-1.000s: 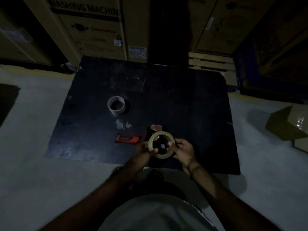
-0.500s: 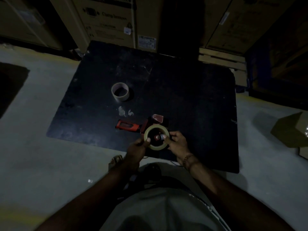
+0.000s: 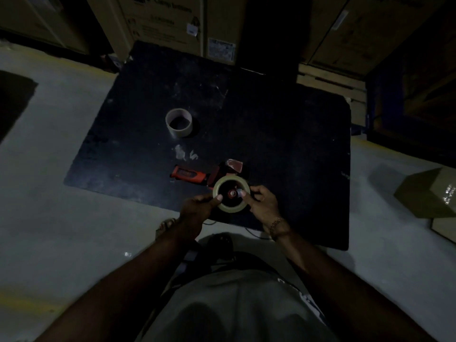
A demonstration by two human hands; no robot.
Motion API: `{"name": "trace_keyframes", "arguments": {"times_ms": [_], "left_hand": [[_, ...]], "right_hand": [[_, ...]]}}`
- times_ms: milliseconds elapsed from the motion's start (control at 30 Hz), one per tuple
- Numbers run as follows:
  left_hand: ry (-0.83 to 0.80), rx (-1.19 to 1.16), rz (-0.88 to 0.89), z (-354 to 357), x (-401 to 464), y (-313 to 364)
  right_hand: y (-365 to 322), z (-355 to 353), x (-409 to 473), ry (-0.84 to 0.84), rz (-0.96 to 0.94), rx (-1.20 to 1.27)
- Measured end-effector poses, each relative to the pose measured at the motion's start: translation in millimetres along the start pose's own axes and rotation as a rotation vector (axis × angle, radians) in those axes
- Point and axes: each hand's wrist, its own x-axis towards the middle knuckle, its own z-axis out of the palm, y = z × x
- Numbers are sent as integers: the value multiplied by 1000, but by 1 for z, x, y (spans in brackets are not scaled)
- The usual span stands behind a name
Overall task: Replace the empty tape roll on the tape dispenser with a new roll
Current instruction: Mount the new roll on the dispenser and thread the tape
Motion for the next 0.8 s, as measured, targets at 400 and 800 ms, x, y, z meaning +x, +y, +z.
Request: {"name": "trace_keyframes", "arguments": {"times_ms": [400, 800], "left_hand": [[-5, 44, -59, -2, 5, 4], [46, 173, -37, 5, 5, 15]], "right_hand": [[13, -5, 16, -49, 37, -54], [11, -8, 22, -48, 104, -27]]}}
